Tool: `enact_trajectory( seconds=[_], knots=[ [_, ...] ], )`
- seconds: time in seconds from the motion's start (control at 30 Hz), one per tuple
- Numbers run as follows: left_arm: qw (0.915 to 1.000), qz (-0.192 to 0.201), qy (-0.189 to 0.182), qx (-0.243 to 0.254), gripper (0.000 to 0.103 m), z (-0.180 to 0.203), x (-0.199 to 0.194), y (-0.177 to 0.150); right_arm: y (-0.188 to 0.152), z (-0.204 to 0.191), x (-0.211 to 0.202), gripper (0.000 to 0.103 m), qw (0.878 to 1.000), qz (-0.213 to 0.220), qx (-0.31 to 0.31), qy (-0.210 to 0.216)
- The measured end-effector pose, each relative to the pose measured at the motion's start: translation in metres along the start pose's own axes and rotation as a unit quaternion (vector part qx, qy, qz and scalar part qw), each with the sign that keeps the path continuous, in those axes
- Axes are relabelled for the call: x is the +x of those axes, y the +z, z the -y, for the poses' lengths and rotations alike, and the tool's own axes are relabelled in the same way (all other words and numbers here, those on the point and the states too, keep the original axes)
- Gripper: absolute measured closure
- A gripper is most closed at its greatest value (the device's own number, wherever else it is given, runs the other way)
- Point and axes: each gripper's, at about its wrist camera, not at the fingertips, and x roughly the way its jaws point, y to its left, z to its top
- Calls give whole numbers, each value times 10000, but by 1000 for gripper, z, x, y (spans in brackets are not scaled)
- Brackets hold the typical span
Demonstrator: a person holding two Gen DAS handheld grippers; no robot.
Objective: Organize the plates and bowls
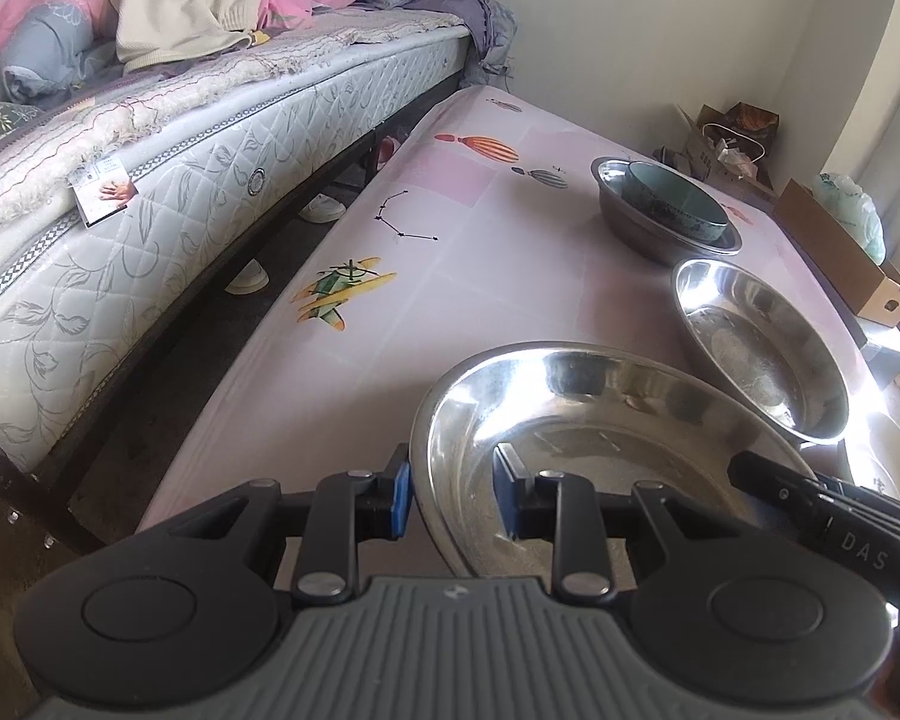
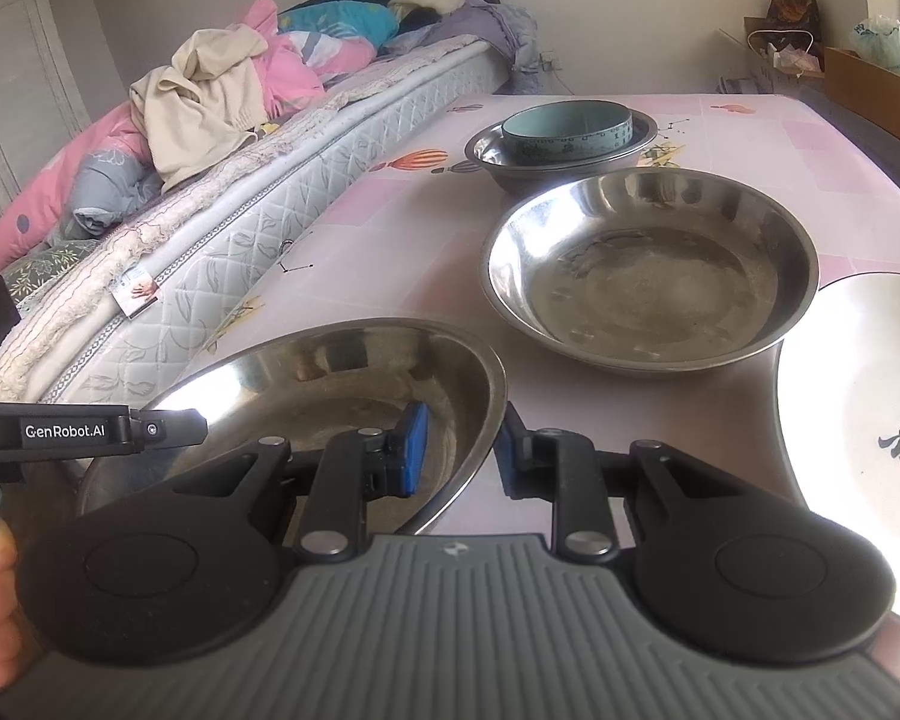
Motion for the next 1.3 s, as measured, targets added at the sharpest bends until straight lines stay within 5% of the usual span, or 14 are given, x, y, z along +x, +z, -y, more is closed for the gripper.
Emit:
enact_trajectory(
  seconds=[0.77,1.3],
  knots=[
    [9992,335,-99,188,74,12,-24,7,1,-7,-25,80,9991,390,-181,-7],
    [9951,376,-554,730,74,81,-2,35,18,46,-52,80,9957,750,167,-516]
  ],
)
